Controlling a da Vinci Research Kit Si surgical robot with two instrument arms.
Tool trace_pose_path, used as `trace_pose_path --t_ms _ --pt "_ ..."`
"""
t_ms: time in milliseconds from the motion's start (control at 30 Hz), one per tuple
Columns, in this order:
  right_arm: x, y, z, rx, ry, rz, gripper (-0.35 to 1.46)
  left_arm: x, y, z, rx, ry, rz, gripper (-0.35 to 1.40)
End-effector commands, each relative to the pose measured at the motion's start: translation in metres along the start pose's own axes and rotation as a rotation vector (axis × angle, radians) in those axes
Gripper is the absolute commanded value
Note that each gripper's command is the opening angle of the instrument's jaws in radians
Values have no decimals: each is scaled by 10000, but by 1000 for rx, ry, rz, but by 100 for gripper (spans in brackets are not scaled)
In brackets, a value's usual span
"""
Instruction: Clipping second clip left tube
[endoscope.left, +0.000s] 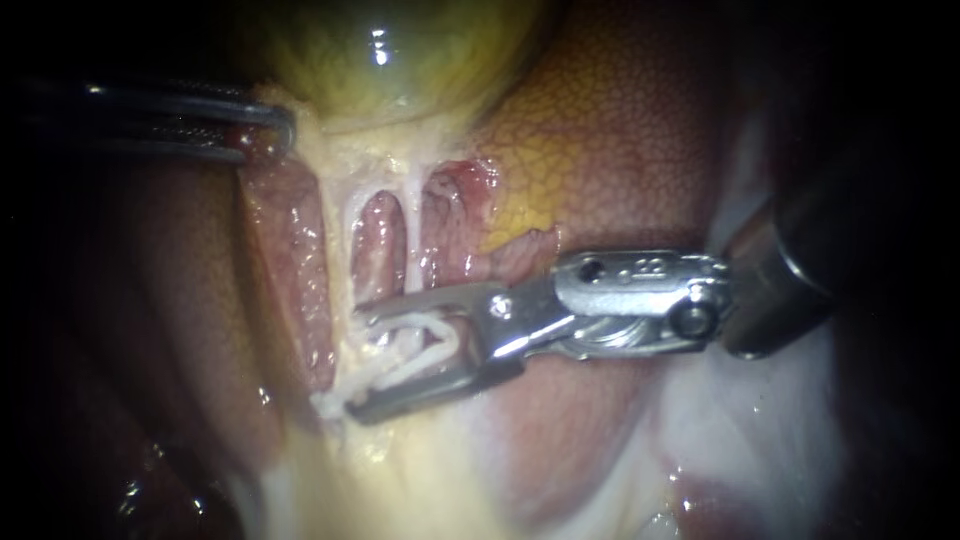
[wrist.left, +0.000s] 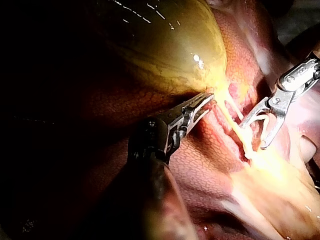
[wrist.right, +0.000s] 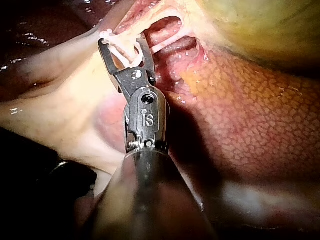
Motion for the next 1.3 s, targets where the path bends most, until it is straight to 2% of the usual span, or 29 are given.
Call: trace_pose_path --t_ms 33,267,600,967,1300 --pt "2 0 -4 -3 3 4 43 0 0 0 0 0 0 -35" --pt "6 -1 -21 -9 8 9 43 0 0 0 0 0 0 -35" --pt "2 2 -21 -10 7 7 43 0 0 0 0 0 0 -35" --pt "-18 16 -19 -17 4 -9 43 0 0 0 0 0 0 -35" --pt "-35 29 -8 -14 4 16 43 0 0 0 0 0 0 -35"
